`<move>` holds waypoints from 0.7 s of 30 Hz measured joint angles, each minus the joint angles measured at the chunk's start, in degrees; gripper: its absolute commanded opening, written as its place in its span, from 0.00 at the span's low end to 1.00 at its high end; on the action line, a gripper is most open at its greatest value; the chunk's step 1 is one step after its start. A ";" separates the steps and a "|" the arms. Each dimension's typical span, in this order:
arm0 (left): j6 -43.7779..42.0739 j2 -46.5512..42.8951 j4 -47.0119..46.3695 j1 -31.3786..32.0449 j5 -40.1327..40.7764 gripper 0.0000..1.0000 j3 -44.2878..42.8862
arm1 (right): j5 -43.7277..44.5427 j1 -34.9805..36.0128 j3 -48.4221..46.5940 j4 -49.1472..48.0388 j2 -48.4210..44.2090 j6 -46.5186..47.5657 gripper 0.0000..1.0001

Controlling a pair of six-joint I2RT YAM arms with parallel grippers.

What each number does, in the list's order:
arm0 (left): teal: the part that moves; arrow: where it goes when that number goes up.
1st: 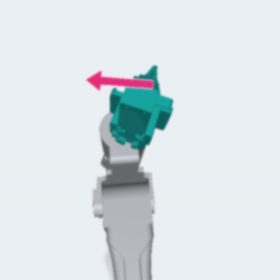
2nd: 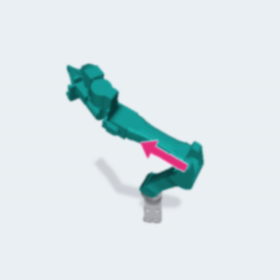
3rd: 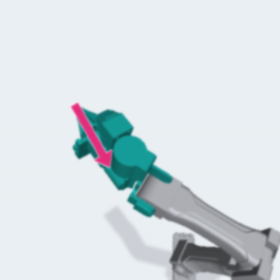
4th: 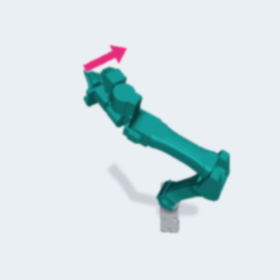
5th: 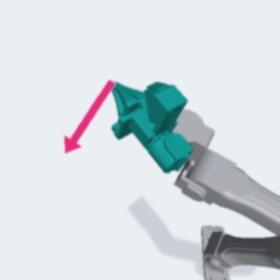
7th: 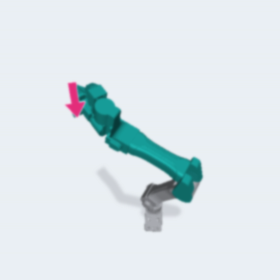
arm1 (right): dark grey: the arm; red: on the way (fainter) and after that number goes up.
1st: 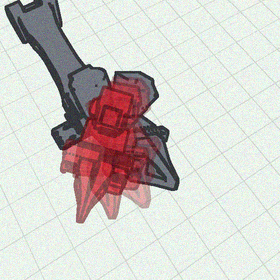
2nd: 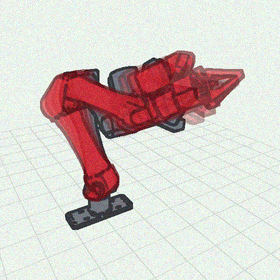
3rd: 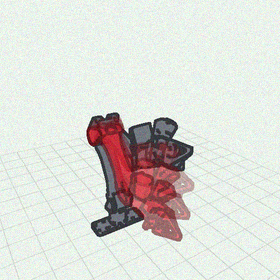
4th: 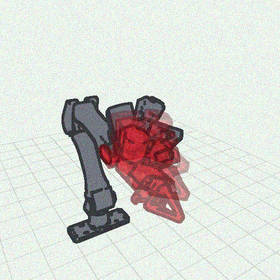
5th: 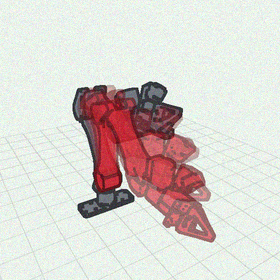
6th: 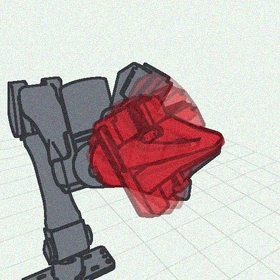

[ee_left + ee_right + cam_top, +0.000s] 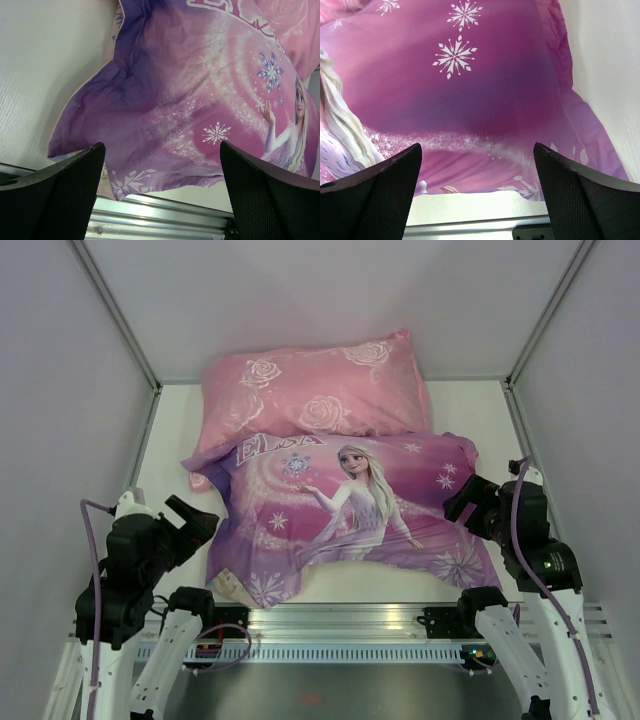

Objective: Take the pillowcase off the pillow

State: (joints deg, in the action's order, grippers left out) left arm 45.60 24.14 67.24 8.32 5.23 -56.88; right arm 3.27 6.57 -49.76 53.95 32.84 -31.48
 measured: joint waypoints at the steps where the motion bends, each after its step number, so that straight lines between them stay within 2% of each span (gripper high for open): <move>1: -0.04 -1.11 -0.04 0.00 -0.68 1.00 0.46 | 0.02 0.00 0.00 0.02 0.28 -0.07 0.98; 8: -0.09 -0.66 -0.24 0.00 -1.03 1.00 0.68 | 1.51 0.00 -2.51 -0.68 3.74 -0.48 0.98; 13: -0.11 2.05 -1.92 0.00 -1.38 1.00 0.66 | 3.13 0.00 -7.91 -2.99 13.53 -0.52 0.98; 15: -0.37 5.31 -2.58 0.00 -2.03 1.00 0.17 | 3.32 0.00 -10.67 -4.09 19.39 -0.52 0.98; 21: -1.92 22.45 -6.23 0.00 -2.12 1.00 -4.28 | 6.12 -1.29 -16.76 -6.32 34.18 -0.31 0.98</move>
State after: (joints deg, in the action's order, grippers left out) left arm 43.68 46.59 61.01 8.32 3.11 -61.17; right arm 9.39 5.28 -66.52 47.64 67.02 -31.79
